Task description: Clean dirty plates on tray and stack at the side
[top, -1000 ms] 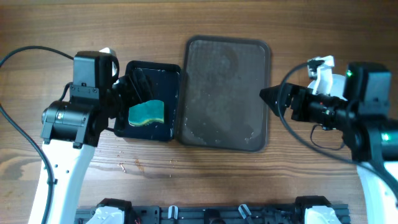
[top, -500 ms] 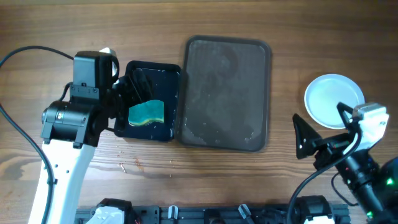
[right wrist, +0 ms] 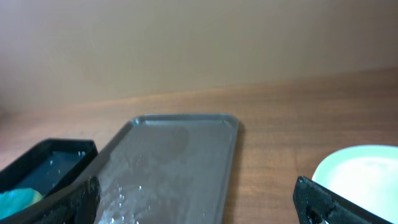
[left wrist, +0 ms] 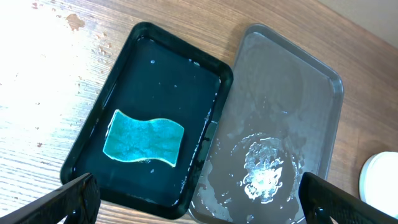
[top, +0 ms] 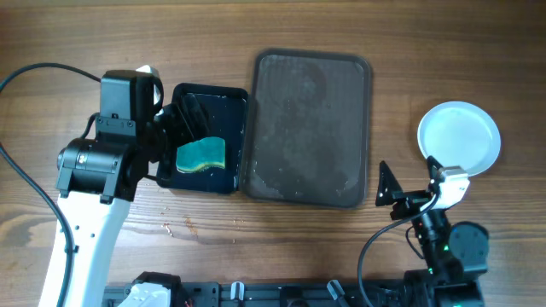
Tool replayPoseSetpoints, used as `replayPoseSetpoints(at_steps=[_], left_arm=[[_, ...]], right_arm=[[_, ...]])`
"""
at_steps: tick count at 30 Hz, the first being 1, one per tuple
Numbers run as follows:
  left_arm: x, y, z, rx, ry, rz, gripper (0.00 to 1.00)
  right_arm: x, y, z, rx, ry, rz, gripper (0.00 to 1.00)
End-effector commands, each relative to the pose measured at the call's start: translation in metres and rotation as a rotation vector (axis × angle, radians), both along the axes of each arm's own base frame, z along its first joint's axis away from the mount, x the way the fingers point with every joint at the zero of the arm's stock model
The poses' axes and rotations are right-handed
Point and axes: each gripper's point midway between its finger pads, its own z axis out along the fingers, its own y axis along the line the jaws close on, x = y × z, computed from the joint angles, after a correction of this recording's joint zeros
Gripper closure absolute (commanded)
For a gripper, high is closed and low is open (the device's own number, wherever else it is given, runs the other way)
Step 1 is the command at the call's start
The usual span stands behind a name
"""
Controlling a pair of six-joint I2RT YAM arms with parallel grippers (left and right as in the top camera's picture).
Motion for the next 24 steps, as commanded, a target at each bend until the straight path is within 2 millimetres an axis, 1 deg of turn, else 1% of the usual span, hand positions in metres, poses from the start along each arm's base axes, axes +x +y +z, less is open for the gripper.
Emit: replayPoseSetpoints(at_steps=[1, 2, 3, 4, 6, 24], left_arm=[[0.0003, -0.0008, 0.0087, -0.005, -0.026, -0.009, 0.0], [0.0003, -0.0008, 0.0087, -0.005, -0.026, -0.009, 0.0], [0.0003, -0.0008, 0.0087, -0.005, -0.026, -0.009, 0.0], [0.0003, -0.0008, 0.0087, -0.005, -0.026, -0.01, 0.0], [0.0003, -0.0008, 0.0087, -0.005, -0.026, -0.009, 0.0], [0.0003, -0.0008, 0.0087, -0.005, -0.026, -0.009, 0.0]], right_arm=[[0.0049, -0.0016, -0.0145, 0.024, -0.033, -0.015, 0.0], [0.0069, -0.0015, -0.0163, 0.025, -0.05, -0.015, 0.0], [0.0089, -0.0013, -0.0104, 0.03, -0.099, -0.014, 0.0], [0.0099, -0.0011, -0.0104, 0.032, -0.117, -0.014, 0.0], [0.0096, -0.0003, -0.013, 0.031, -0.103, -0.009, 0.0], [0.0098, -0.0003, -0.0134, 0.029, -0.102, -0.01, 0.0]])
